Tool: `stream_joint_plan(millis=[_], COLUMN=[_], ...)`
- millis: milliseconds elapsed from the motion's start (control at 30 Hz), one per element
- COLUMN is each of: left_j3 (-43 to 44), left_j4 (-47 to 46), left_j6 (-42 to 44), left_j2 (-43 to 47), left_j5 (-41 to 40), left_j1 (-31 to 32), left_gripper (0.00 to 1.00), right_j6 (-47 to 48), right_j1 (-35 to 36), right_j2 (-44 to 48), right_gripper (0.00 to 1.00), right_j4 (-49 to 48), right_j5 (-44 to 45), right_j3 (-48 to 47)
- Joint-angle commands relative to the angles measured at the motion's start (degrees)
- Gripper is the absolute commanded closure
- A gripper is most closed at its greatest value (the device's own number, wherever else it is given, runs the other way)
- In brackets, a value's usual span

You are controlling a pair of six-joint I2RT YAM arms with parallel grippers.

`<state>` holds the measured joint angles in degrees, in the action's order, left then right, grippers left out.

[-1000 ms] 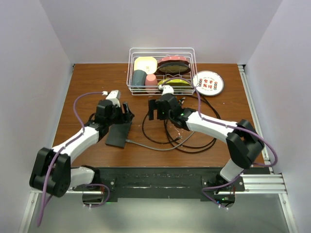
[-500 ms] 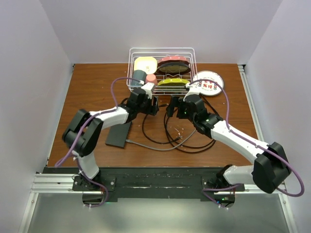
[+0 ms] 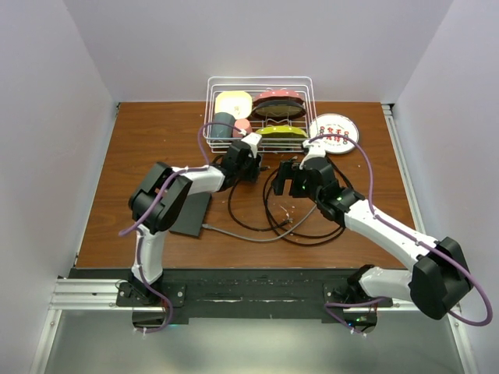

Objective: Insert the plug into the switch port

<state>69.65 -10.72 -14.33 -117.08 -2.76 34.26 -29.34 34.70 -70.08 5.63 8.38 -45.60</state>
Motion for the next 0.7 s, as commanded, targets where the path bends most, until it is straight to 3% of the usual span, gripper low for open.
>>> stream_joint_plan(millis=[0, 133, 167, 233, 500, 667], left_j3=[3.8, 3.7, 3.1, 2.5, -0.5, -2.0], left_j4=[2.4, 4.5, 4.6, 4.7, 8.5, 12.7], left_j6=[1.5, 0.0, -0.5, -1.1, -4.0, -3.4], left_j2=[-3.0, -4.5, -4.6, -4.3, 5.9, 16.2], left_j5=[-4.5, -6.5, -6.4, -6.2, -12.2, -17.6], left_j1=[1.7, 1.9, 1.9, 1.9, 1.5, 1.3], left_gripper=[0.52, 0.78, 0.9, 1.0, 1.0, 1.0], right_j6=[0.6, 1.0, 1.1, 1.1, 2.6, 4.4], right_j1=[-0.6, -0.9, -0.9, -1.1, -1.2, -1.2], right_j2=[2.4, 2.7, 3.1, 3.5, 3.5, 3.9], right_gripper=[0.02, 0.02, 0.02, 0.03, 0.03, 0.03], right_j4=[-1.2, -0.4, -0.4, -1.0, -1.5, -5.4], right_j5=[-1.1, -1.3, -1.3, -1.1, -4.2, -12.4], right_j3=[0.2, -0.5, -0.5, -0.1, -1.1, -0.5])
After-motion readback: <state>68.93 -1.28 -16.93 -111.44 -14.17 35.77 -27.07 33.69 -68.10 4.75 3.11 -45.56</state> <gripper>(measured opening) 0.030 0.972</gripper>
